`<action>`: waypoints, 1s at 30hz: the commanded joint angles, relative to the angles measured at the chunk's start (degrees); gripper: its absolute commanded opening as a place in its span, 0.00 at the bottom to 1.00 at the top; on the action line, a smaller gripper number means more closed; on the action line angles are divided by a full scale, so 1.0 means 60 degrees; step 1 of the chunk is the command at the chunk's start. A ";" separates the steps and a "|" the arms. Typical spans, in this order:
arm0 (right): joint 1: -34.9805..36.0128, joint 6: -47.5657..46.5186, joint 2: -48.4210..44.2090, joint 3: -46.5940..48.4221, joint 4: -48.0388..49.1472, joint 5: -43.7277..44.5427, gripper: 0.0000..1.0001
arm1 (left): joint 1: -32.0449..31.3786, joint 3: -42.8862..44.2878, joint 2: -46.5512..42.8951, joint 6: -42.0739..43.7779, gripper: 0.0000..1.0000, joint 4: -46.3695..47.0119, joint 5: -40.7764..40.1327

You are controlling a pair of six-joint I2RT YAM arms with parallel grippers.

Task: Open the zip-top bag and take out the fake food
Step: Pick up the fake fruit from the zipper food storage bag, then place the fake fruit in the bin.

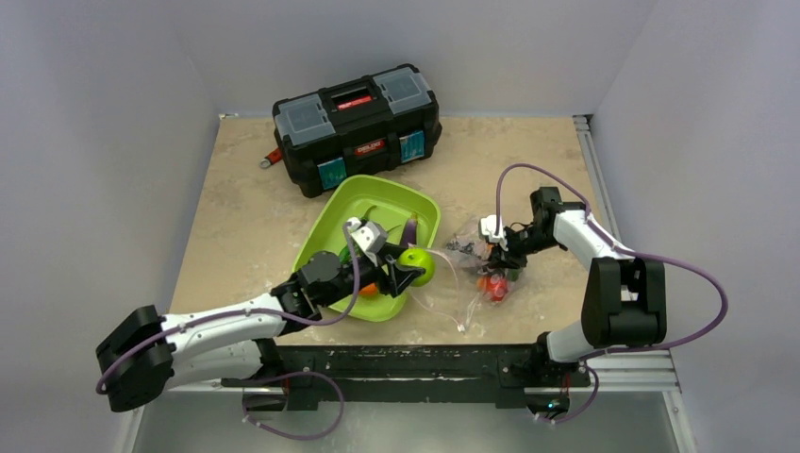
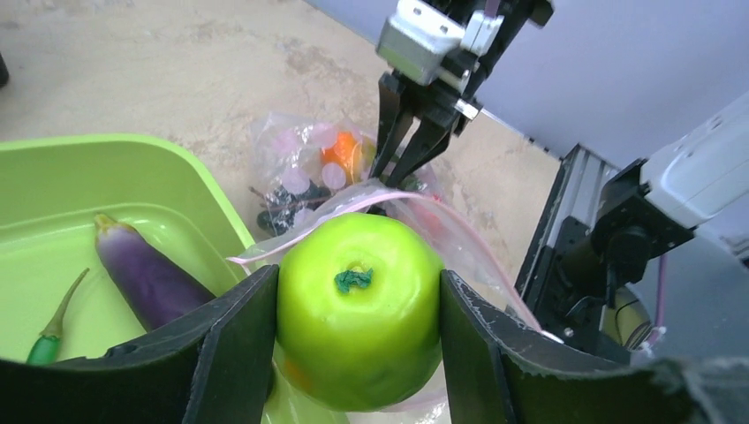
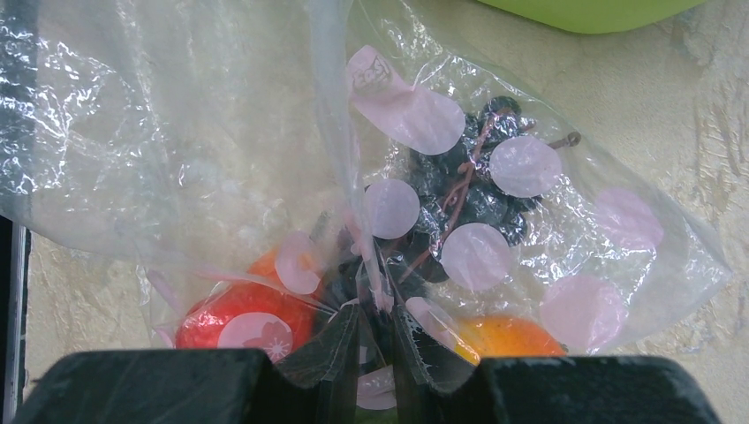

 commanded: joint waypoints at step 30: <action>-0.0089 0.0000 0.0124 0.0178 -0.0101 -0.0010 0.19 | 0.0603 -0.0317 -0.5041 0.0161 0.00 -0.5454 -0.1741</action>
